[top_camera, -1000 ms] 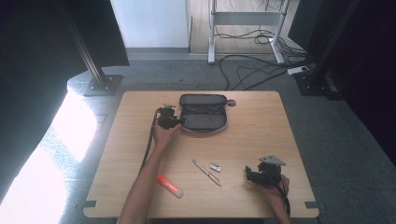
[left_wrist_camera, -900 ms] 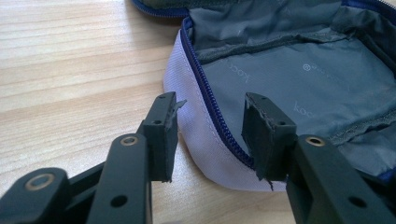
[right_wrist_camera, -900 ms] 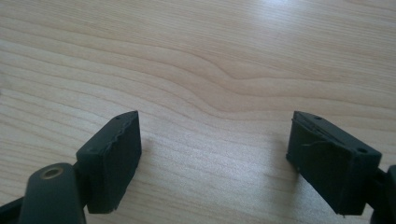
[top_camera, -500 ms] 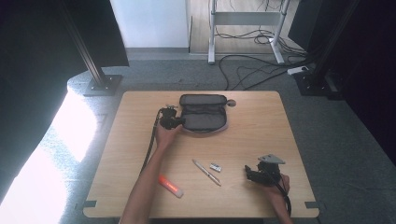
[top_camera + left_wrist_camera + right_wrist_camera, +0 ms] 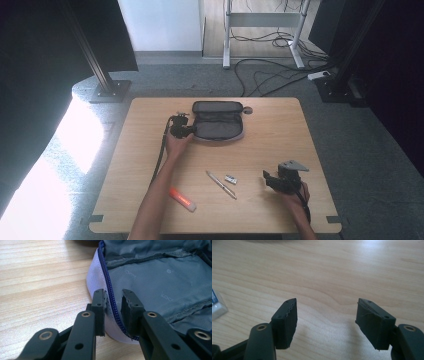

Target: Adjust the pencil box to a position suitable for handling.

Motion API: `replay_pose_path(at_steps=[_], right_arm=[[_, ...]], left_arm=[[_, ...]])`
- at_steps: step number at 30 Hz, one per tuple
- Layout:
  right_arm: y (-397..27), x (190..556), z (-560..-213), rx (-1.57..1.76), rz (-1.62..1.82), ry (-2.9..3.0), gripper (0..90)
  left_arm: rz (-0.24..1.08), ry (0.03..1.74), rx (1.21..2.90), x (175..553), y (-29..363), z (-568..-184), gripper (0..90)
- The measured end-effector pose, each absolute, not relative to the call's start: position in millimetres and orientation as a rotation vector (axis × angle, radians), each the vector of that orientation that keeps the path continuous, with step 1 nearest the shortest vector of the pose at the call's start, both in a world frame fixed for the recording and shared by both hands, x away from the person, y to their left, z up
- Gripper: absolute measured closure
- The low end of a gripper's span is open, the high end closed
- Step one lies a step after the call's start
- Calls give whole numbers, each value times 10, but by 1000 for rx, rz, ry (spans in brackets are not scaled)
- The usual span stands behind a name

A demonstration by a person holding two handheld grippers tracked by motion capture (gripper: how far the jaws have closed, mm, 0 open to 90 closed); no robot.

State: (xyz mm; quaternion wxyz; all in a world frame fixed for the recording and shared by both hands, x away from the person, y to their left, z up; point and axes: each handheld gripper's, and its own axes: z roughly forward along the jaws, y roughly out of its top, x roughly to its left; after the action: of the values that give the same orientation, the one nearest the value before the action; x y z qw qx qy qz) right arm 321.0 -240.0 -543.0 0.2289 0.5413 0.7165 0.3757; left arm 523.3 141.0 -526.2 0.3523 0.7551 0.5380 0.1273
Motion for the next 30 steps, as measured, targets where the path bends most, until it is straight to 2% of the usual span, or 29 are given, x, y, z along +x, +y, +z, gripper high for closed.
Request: replay_pose_path(at_steps=[18, 30], right_arm=[[-2158, 3618, -5047, 1393, 1123, 1999, 399], [-2042, 3953, -5022, 1388, 1142, 2024, 413]], left_arm=[[319, 1401, 1944, 5228, 1438, -5271, 777], [303, 1398, 1936, 5231, 1456, -5279, 774]])
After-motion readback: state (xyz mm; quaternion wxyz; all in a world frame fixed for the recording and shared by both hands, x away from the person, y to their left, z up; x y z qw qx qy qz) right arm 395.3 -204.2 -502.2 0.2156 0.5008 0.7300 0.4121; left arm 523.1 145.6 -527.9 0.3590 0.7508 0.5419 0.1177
